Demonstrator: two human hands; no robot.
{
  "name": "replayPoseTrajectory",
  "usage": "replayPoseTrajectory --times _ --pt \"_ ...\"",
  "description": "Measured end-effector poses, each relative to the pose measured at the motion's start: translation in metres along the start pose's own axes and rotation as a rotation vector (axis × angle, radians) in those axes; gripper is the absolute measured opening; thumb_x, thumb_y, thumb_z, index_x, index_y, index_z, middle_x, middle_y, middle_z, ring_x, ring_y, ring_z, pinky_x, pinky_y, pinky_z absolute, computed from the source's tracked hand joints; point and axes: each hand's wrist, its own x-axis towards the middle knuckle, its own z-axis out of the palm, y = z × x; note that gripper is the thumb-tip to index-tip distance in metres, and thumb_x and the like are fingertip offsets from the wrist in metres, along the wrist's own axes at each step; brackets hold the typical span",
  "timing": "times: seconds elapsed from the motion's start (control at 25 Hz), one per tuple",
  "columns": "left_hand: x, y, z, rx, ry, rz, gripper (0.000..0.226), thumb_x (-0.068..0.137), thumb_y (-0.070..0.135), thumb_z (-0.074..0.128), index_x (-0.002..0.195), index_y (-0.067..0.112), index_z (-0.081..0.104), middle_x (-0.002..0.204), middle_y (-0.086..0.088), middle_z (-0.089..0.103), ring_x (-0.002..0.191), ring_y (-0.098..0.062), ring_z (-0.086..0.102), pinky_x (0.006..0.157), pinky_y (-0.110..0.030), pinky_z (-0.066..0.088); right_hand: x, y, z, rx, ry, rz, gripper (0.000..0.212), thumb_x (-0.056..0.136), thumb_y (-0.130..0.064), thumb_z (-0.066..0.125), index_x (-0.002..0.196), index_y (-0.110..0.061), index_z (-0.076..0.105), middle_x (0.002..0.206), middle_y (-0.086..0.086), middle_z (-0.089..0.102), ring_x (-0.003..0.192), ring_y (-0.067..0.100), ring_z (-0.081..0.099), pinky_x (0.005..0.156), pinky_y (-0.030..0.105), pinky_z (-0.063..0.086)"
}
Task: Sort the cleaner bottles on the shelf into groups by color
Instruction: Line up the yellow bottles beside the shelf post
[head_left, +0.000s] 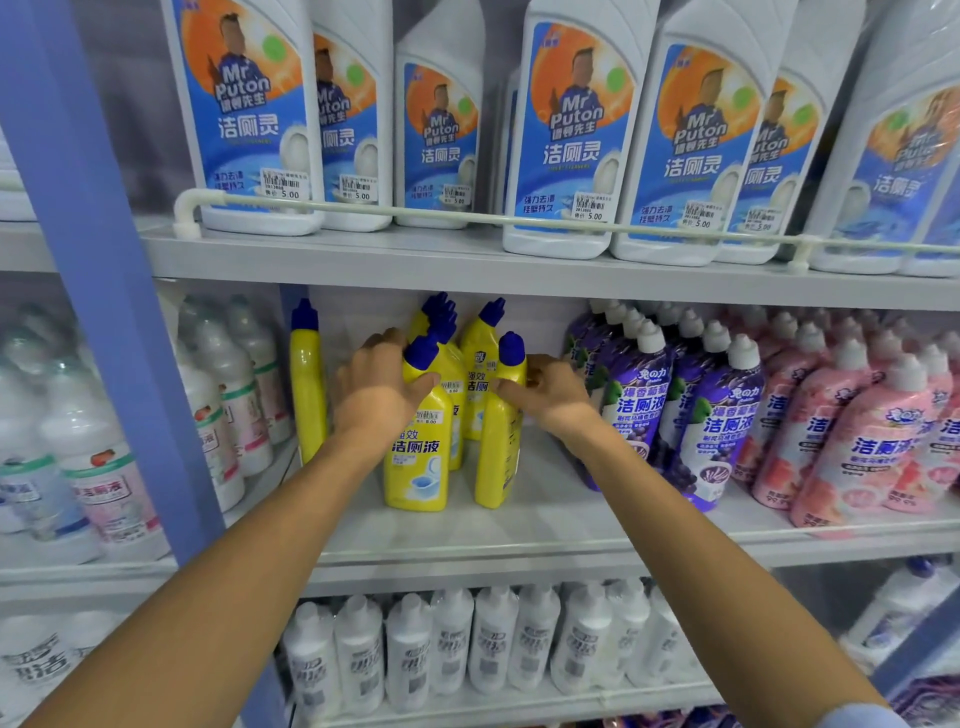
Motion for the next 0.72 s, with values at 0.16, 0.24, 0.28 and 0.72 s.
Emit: replayPoseTrajectory --times 0.16,0.24,0.28,0.72 --pt "0.003 -0.004 0.002 -0.031 -0.006 0.01 0.045 0.085 0.046 0.076 0.111 0.013 0.058 0.111 -0.011 0.066 0.103 -0.037 0.062 0.079 -0.04 0.046 0.002 0.001 0.005 -0.063 0.016 -0.046 0.039 0.079 -0.041 0.08 0.11 -0.022 0.067 0.1 -0.001 0.075 0.093 0.019 0.071 0.086 0.038 0.058" --pt "0.006 -0.005 0.003 -0.036 -0.013 0.007 0.046 0.083 0.047 0.078 0.109 0.014 0.057 0.109 -0.01 0.066 0.1 -0.037 0.062 0.08 -0.041 0.048 0.003 0.006 0.0 0.074 -0.083 -0.053 0.033 0.077 -0.039 0.078 0.105 -0.027 0.065 0.102 -0.001 0.076 0.095 0.018 0.072 0.092 0.046 0.058" --pt "0.007 -0.006 0.003 -0.038 -0.021 0.001 0.047 0.082 0.047 0.078 0.108 0.014 0.057 0.108 -0.01 0.067 0.1 -0.036 0.063 0.081 -0.041 0.049 0.004 0.008 -0.002 0.068 -0.088 -0.032 0.031 0.077 -0.041 0.078 0.101 -0.027 0.065 0.101 0.0 0.076 0.095 0.019 0.073 0.092 0.047 0.057" --pt "0.01 -0.017 0.003 -0.173 -0.117 0.003 0.058 0.071 0.049 0.086 0.109 0.014 0.058 0.103 -0.007 0.07 0.089 -0.03 0.063 0.072 -0.036 0.049 -0.004 0.024 -0.005 0.061 -0.088 -0.133 0.05 0.08 -0.042 0.074 0.122 -0.017 0.064 0.11 -0.006 0.076 0.102 0.009 0.071 0.097 0.04 0.057"
